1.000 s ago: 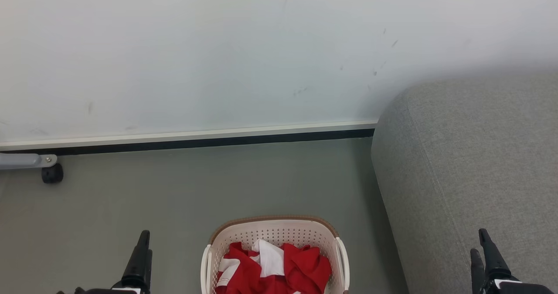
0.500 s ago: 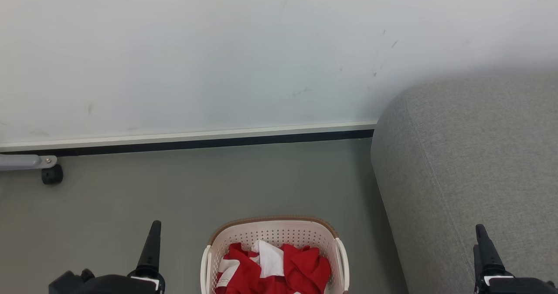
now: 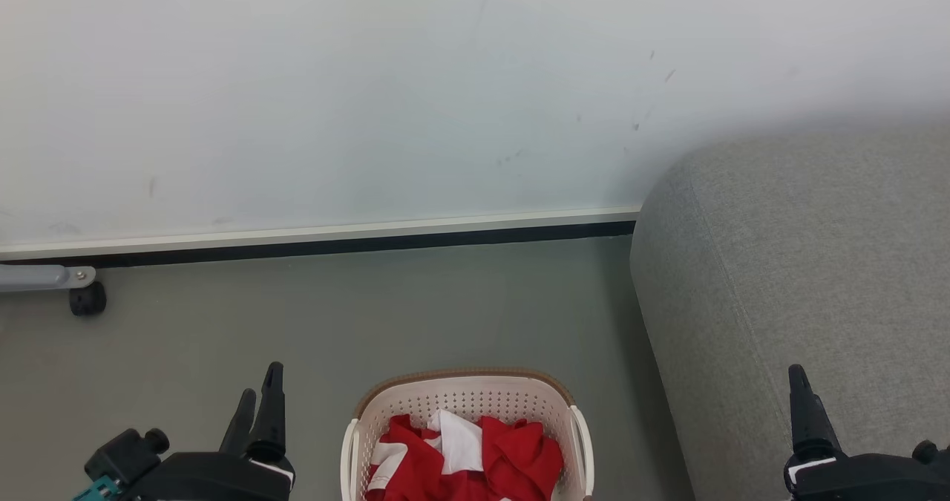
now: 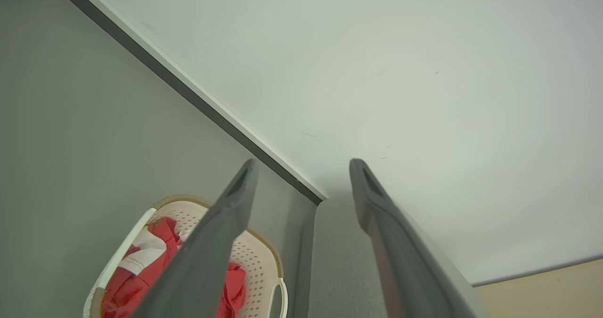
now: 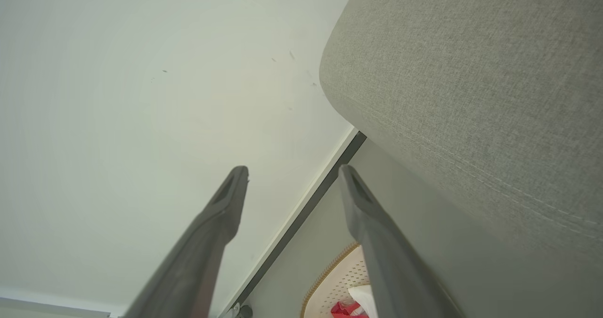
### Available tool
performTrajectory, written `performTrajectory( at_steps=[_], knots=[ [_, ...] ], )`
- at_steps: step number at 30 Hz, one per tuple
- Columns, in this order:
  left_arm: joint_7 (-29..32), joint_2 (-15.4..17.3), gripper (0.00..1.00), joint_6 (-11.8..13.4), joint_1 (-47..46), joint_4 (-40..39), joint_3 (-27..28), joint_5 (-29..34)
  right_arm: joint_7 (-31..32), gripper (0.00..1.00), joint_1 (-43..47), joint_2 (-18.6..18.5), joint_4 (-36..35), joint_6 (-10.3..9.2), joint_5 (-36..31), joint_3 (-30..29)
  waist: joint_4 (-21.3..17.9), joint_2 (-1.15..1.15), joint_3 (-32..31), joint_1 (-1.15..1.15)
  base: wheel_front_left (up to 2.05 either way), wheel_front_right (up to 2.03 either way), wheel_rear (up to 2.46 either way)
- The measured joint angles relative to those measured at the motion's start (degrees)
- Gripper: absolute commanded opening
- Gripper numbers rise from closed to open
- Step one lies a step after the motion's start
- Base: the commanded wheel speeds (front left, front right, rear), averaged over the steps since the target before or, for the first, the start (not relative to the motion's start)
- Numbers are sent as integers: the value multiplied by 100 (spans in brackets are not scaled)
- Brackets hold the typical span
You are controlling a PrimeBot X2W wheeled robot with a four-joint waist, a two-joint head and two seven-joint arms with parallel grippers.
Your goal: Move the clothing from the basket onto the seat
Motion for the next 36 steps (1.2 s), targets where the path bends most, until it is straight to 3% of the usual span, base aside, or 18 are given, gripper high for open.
performTrajectory(
  at_steps=[17,36],
  knots=[
    [-365,241,100,276,5,-63,-291,1737,-364,100,4,-212,-156,-265,-1808,498,-28,0,-11,0,0,0,0],
    [-767,319,100,554,277,-137,-515,3308,-759,100,174,-380,-231,-517,-3352,829,-29,0,-68,0,0,0,0]
  ],
)
